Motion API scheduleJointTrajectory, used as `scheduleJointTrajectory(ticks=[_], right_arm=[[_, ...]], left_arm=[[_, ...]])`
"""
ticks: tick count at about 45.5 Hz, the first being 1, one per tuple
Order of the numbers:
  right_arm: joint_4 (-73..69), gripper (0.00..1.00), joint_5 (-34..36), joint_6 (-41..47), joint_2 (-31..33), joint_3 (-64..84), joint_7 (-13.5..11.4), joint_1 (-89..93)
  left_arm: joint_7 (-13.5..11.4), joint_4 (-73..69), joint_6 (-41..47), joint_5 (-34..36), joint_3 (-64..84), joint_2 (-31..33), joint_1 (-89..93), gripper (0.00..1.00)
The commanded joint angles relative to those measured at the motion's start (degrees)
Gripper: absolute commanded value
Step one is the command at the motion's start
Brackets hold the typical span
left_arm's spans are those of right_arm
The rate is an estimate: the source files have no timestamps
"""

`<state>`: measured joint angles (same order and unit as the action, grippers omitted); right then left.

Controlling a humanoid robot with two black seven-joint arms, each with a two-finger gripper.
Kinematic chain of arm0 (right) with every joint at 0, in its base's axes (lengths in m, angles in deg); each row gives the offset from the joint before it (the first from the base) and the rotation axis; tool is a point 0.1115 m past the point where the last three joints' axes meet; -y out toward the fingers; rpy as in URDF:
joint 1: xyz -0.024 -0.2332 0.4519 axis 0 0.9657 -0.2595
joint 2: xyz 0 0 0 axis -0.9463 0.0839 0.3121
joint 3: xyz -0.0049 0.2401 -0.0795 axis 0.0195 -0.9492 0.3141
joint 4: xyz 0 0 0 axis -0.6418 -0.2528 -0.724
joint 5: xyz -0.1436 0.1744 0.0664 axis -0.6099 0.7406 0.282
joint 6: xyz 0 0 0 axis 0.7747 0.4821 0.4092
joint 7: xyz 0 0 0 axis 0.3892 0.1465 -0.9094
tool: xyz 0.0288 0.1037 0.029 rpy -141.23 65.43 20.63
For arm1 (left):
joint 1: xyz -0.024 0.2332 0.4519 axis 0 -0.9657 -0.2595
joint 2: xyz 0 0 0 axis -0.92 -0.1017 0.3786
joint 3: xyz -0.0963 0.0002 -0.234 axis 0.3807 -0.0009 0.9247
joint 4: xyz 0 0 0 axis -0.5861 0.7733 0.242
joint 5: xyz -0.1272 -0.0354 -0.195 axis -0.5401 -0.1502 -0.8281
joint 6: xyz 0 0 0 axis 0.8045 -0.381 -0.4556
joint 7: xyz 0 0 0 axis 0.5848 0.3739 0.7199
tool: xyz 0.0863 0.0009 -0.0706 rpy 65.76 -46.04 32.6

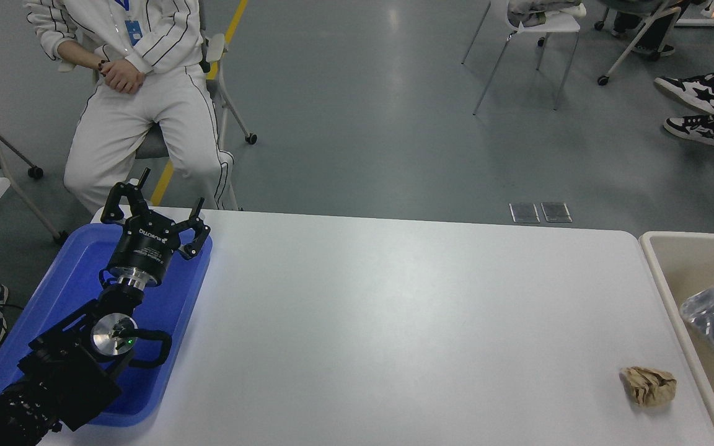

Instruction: Pick up foil plate and place in dustbin

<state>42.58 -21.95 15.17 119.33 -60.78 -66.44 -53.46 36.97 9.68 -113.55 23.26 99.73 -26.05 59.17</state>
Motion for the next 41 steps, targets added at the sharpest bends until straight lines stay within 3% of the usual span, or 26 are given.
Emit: scheduleJointTrajectory(ticks=[1, 34, 41], right_arm=[[0.3, 0.95, -0.5, -0.8, 0.1, 0.0, 0.0, -0.1], [-0.6, 1.00, -0.7, -0.8, -2.2, 0.1, -0.2, -4.9], [-3.6, 1.00, -6.4, -0.7, -1.8, 0.1, -0.2, -6.5]], left_arm=[[0.0, 0.0, 0.0, 0.0, 0.0, 0.0, 0.0, 1.00], [0.0, 0.0, 0.0, 0.0, 0.1, 0.0, -0.1, 1.00], [0.0, 0.0, 0.0, 0.0, 0.0, 0.0, 0.0, 1.00]])
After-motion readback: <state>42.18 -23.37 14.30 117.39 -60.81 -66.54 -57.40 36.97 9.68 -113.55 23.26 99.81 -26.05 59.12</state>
